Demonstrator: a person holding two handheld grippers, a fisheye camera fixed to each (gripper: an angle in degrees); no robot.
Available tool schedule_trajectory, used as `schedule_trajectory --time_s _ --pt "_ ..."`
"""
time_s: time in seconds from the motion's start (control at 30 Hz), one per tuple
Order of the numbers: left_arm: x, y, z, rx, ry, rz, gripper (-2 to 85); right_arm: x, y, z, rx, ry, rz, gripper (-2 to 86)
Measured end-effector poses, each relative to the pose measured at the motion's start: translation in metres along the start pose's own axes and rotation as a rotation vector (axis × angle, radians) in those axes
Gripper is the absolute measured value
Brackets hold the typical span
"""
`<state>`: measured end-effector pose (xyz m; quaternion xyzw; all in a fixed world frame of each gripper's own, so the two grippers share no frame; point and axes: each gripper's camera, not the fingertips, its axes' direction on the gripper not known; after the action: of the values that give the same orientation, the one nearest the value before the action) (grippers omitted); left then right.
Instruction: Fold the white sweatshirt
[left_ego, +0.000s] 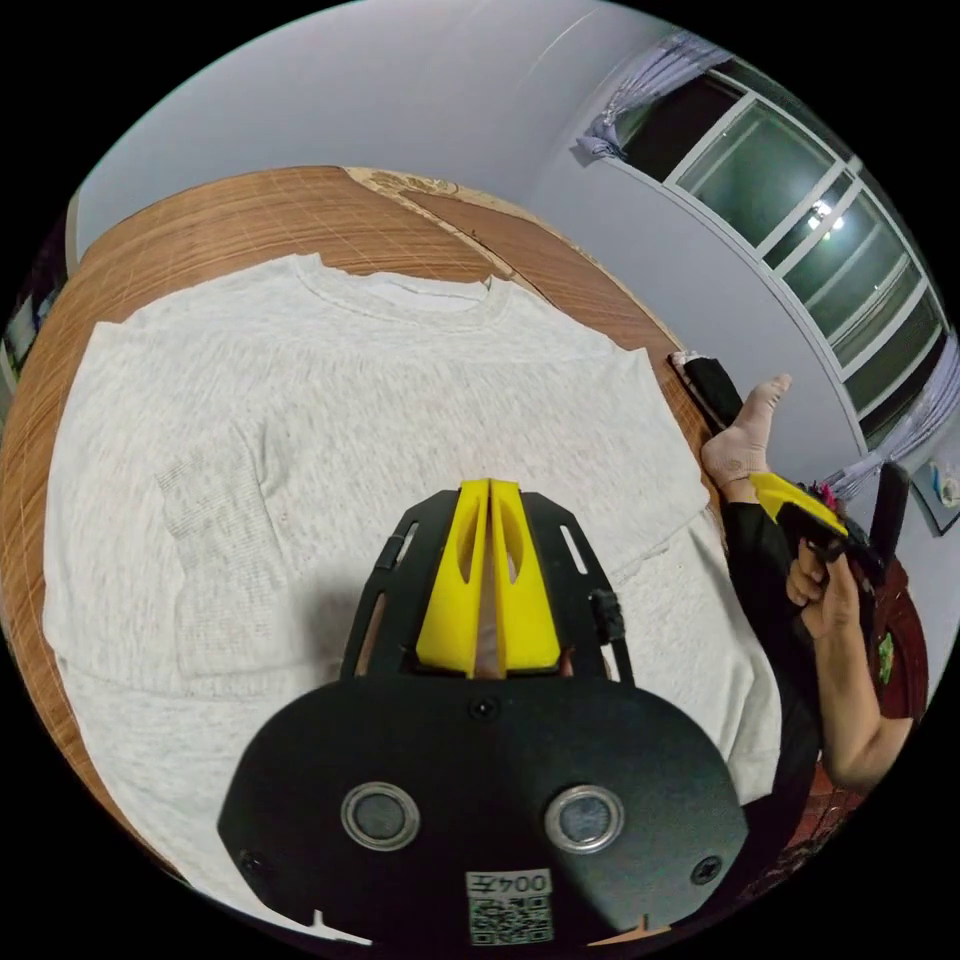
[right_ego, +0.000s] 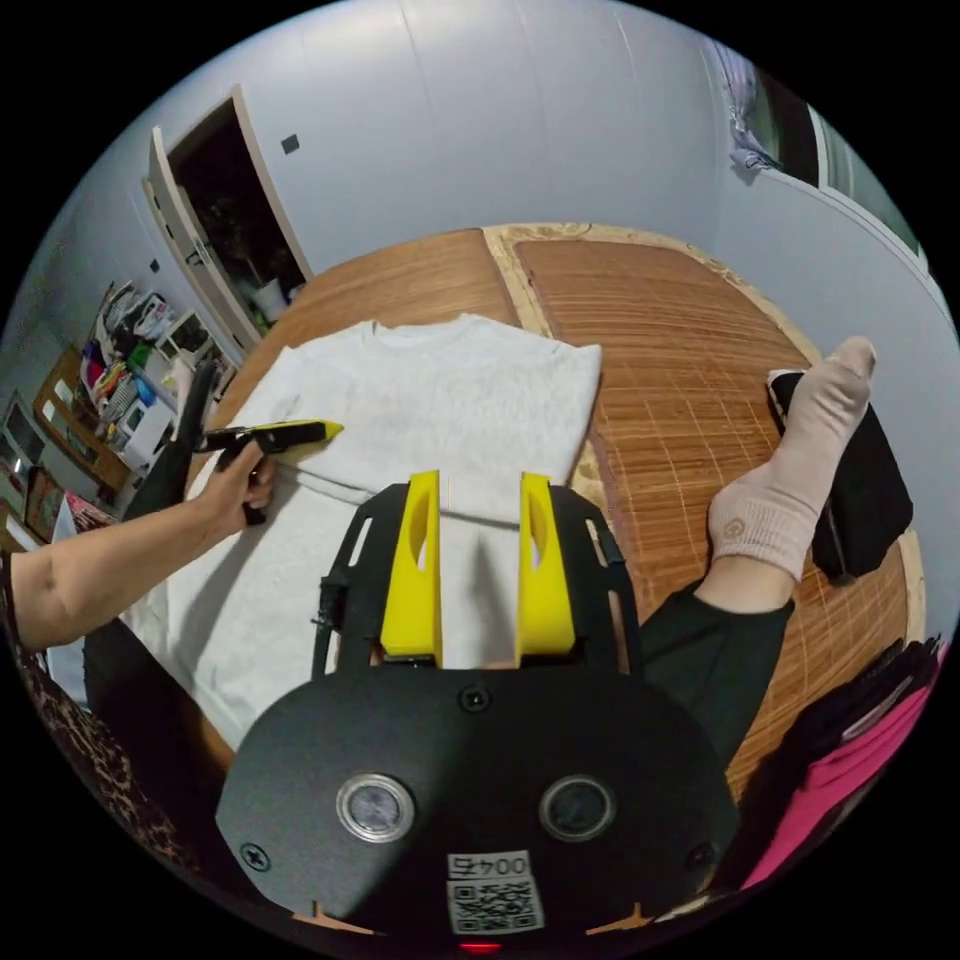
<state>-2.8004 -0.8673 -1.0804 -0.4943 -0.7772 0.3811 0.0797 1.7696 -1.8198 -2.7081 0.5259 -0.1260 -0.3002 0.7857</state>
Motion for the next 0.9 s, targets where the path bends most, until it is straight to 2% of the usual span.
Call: schedule_trajectory --time_s 0.1,0.27,0.43,0.53,0.67,0.9 --pt "0.017 0.021 -0.04 0.03 -0.079 0.062 0.9 -0.044 0.033 -0.002 -0.018 -0.043 -0.033 12.2" --pt "0.031 0.106 -0.121 0.004 -0.145 0.119 1.1 -0.12 0.087 0.031 -0.182 -0.148 -0.085 11.9" --pt "0.055 0.174 -0.21 0.051 -0.258 0.19 1.9 -0.174 0.126 0.043 -0.245 -0.165 -0.104 11.6" --pt "0.048 0.187 -0.245 -0.044 -0.237 0.122 3.6 -0.198 0.15 0.061 -0.314 -0.123 -0.14 11.2" --pt "0.03 0.203 -0.265 -0.2 -0.112 -0.022 7.6 -0.215 0.161 0.084 -0.378 -0.019 -0.202 10.4" --pt "0.059 0.231 -0.25 -0.336 -0.059 -0.103 12.1 -0.202 0.171 0.091 -0.351 -0.088 -0.12 8.8"
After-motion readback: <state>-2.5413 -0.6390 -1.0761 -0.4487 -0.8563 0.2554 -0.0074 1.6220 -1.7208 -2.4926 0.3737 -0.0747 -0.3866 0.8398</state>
